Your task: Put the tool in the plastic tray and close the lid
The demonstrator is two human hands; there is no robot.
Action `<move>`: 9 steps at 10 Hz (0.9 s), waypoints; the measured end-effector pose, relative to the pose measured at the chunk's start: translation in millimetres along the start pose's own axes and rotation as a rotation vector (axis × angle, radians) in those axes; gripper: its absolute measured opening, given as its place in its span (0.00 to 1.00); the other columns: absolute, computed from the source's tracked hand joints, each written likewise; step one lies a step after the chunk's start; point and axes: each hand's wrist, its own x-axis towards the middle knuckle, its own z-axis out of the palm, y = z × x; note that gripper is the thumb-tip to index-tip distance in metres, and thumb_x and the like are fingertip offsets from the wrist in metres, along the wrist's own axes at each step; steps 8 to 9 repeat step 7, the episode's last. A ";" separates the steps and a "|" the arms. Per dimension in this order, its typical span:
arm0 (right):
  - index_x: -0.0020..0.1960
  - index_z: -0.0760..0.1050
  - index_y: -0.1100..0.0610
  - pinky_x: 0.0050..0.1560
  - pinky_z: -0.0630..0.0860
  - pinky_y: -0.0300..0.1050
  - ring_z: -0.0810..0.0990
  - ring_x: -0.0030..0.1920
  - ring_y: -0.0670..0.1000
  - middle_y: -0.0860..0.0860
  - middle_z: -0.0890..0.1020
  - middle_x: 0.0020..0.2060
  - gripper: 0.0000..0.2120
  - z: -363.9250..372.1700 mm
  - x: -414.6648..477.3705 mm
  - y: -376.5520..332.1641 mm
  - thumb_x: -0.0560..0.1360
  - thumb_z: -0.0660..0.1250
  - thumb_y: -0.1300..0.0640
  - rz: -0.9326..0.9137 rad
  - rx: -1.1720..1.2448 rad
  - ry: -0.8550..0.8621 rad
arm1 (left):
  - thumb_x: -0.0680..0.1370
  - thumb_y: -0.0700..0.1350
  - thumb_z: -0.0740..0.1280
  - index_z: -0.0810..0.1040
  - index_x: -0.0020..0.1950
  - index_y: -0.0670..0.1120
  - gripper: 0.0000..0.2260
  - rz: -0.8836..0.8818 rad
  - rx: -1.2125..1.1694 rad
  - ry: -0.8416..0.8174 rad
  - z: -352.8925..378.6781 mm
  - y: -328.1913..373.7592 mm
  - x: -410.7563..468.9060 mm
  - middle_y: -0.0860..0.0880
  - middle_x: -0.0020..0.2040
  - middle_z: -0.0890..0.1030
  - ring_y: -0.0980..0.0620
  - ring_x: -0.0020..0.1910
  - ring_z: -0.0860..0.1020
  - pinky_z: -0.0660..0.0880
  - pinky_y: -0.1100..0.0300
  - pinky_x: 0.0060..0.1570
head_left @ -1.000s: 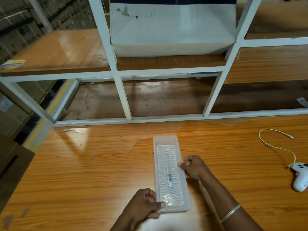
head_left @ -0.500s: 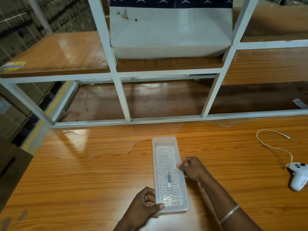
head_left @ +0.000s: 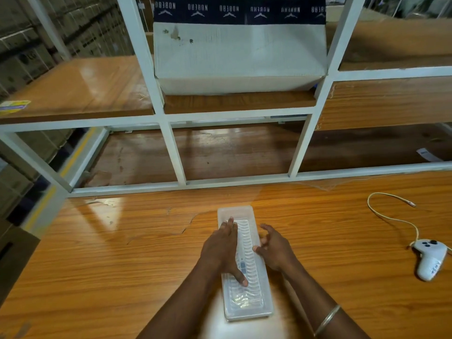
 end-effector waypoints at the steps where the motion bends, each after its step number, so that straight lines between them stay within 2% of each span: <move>1: 0.82 0.61 0.51 0.78 0.64 0.46 0.66 0.79 0.52 0.50 0.64 0.81 0.35 1.3 -2.5 -8.6 0.79 0.70 0.56 -0.189 -0.298 0.000 | 0.54 0.68 0.81 0.39 0.84 0.46 0.73 -0.003 -0.011 0.011 1.9 -3.3 1.8 0.48 0.85 0.38 0.46 0.85 0.43 0.52 0.45 0.83; 2: 0.83 0.56 0.49 0.80 0.60 0.47 0.55 0.83 0.48 0.46 0.54 0.84 0.31 5.2 -5.1 -6.6 0.83 0.63 0.55 -0.227 -0.409 -0.051 | 0.53 0.69 0.81 0.38 0.84 0.47 0.74 0.003 -0.033 0.019 4.9 -6.9 2.1 0.50 0.85 0.37 0.48 0.85 0.42 0.52 0.46 0.81; 3: 0.84 0.51 0.47 0.80 0.63 0.49 0.53 0.84 0.48 0.44 0.50 0.85 0.29 8.1 -6.3 -0.2 0.86 0.57 0.51 -0.246 -0.480 -0.072 | 0.53 0.70 0.80 0.36 0.83 0.47 0.75 0.017 -0.055 0.028 9.5 -10.5 2.9 0.51 0.85 0.35 0.49 0.85 0.40 0.50 0.48 0.82; 4: 0.84 0.51 0.47 0.77 0.66 0.52 0.57 0.83 0.50 0.46 0.52 0.85 0.29 12.7 -6.0 0.9 0.85 0.55 0.49 -0.259 -0.534 -0.034 | 0.52 0.73 0.78 0.36 0.83 0.48 0.75 0.044 -0.076 0.035 10.3 -14.9 1.7 0.51 0.84 0.34 0.50 0.84 0.39 0.48 0.49 0.82; 5: 0.83 0.54 0.48 0.79 0.63 0.51 0.59 0.82 0.51 0.48 0.55 0.84 0.27 17.7 -5.3 0.8 0.85 0.51 0.46 -0.279 -0.549 0.034 | 0.54 0.74 0.76 0.37 0.84 0.47 0.73 0.068 -0.071 0.052 8.1 -17.3 1.1 0.51 0.85 0.35 0.49 0.85 0.40 0.46 0.50 0.82; 6: 0.84 0.53 0.51 0.82 0.53 0.49 0.53 0.84 0.51 0.50 0.53 0.85 0.28 18.2 -1.8 -5.0 0.85 0.48 0.44 -0.305 -0.592 0.080 | 0.65 0.73 0.72 0.41 0.85 0.47 0.62 0.062 -0.119 0.088 0.0 -17.0 -3.4 0.51 0.85 0.40 0.50 0.85 0.43 0.45 0.52 0.82; 7: 0.84 0.47 0.51 0.80 0.41 0.45 0.45 0.84 0.50 0.49 0.46 0.85 0.31 17.4 4.7 -18.2 0.85 0.47 0.42 -0.380 -0.611 0.128 | 0.79 0.67 0.58 0.44 0.85 0.49 0.42 0.045 -0.116 0.241 -1.9 -17.2 -3.6 0.51 0.86 0.44 0.51 0.85 0.44 0.45 0.54 0.82; 9: 0.84 0.47 0.51 0.80 0.41 0.45 0.45 0.84 0.50 0.49 0.46 0.85 0.31 17.4 4.7 -18.2 0.85 0.47 0.42 -0.380 -0.611 0.128 | 0.79 0.67 0.58 0.44 0.85 0.49 0.42 0.045 -0.116 0.241 -1.9 -17.2 -3.6 0.51 0.86 0.44 0.51 0.85 0.44 0.45 0.54 0.82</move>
